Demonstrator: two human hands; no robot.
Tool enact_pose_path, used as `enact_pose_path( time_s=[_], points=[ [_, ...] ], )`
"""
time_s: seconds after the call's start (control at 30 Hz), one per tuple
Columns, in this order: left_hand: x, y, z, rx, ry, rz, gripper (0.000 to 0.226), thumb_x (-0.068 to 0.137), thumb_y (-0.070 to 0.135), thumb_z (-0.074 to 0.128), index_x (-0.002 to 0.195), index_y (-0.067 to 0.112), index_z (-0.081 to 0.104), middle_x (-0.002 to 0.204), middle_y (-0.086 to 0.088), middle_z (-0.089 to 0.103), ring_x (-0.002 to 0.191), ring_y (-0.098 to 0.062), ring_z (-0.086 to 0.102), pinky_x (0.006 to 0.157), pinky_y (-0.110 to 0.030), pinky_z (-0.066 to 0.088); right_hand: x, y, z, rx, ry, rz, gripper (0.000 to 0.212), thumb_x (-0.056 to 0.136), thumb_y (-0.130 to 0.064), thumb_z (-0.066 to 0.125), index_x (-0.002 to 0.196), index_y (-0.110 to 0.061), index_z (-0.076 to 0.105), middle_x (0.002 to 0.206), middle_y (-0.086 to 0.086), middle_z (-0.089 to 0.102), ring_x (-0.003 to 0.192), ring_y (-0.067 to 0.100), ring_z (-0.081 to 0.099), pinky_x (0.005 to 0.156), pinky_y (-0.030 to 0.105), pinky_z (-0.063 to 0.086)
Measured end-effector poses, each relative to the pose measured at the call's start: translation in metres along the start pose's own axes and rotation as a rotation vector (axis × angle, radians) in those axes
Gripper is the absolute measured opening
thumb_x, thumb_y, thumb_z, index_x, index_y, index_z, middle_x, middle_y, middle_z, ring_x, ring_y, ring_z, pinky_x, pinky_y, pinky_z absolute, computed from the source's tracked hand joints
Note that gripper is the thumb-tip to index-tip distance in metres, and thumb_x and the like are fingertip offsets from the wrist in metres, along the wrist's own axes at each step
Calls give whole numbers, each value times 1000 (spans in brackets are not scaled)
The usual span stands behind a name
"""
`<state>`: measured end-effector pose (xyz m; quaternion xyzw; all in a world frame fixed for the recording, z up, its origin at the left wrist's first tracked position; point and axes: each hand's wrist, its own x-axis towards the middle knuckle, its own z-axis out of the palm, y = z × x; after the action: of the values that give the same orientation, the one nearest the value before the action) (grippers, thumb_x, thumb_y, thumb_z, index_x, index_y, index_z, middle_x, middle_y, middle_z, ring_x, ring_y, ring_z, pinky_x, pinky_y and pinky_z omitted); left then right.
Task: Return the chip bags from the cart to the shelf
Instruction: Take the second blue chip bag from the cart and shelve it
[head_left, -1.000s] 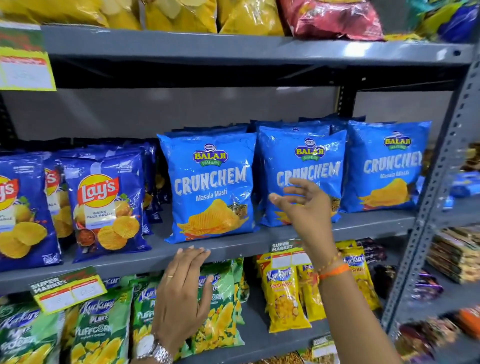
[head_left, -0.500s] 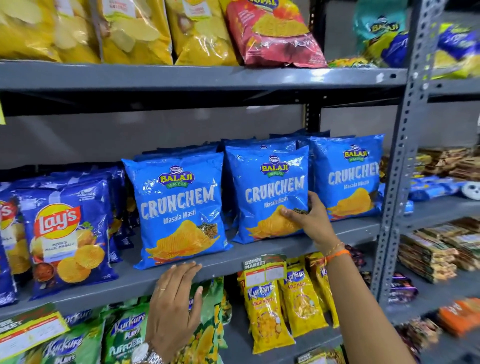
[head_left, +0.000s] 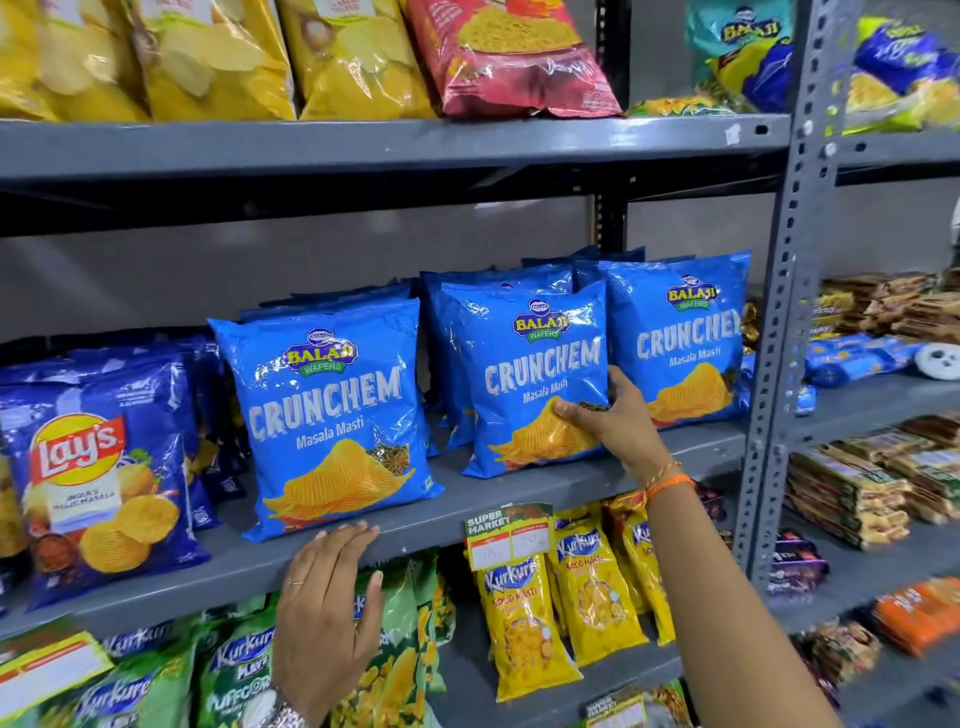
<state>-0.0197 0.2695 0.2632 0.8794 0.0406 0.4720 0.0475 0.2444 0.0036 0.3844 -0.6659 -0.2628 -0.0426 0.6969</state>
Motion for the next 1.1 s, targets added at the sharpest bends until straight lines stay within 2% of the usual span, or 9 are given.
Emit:
enact_pose_path(
  time_s=[0.27,0.37,0.5,0.57,0.67,0.77,0.87,1.03,1.1],
  points=[
    [1,5,-5,1,-19,1,44,97,32,46,133,10,61,132,-4,64,125,-19,53,125,-29,22,-3,-5,-1,-51,2,33,71,72,-25,89,131,-18,51,126,-2,67,117,17,66,84,25,61],
    [-2,1,-9,24,-30,38,46,97,31,47,137,11,58,137,-3,61,131,-18,51,127,-31,21,-21,-17,9,-160,219,-22,91,68,-36,91,142,-18,42,132,-3,53,123,15,52,98,32,48],
    [-11,-12,-18,81,36,-3,50,94,30,51,138,9,58,142,-5,58,137,-26,50,127,-40,21,-59,-44,63,-150,551,-349,65,68,-31,91,120,-22,54,115,2,61,106,20,59,94,35,51],
    [-14,-19,-25,119,63,-36,49,93,30,52,136,9,60,139,-6,60,133,-29,52,127,-41,23,-71,-60,100,-64,349,-355,60,69,-31,91,115,-27,52,107,0,63,100,16,62,90,31,53],
    [-18,-26,-34,151,54,-86,47,94,29,49,134,7,62,135,-9,61,126,-33,58,124,-45,28,-74,-71,149,-92,-94,-166,83,69,-39,90,135,-22,43,121,-4,59,112,14,59,91,24,49],
    [-21,-27,-40,165,31,-76,48,95,28,47,136,8,61,136,-8,62,126,-28,56,123,-44,27,-68,-70,179,-89,-302,-53,85,69,-30,92,137,-18,41,120,-11,61,120,14,61,94,25,54],
    [-19,-27,-44,158,17,-71,47,96,28,47,138,11,61,136,-5,62,126,-27,56,123,-42,29,-63,-63,189,-58,-344,-29,82,70,-17,91,138,-15,45,132,-2,64,121,16,63,103,37,54],
    [-19,-36,-48,160,-2,-30,48,97,26,50,142,15,57,137,-2,60,128,-23,53,126,-34,23,-55,-50,188,54,-270,-38,70,72,-1,87,132,-5,52,121,4,69,94,-9,69,84,21,60],
    [-20,-36,-48,168,-3,-19,49,97,26,50,144,16,56,138,-1,59,130,-21,51,127,-32,20,-52,-45,188,67,-249,-34,69,71,-2,88,131,-7,53,120,1,70,97,-7,69,89,28,60]
  ],
)
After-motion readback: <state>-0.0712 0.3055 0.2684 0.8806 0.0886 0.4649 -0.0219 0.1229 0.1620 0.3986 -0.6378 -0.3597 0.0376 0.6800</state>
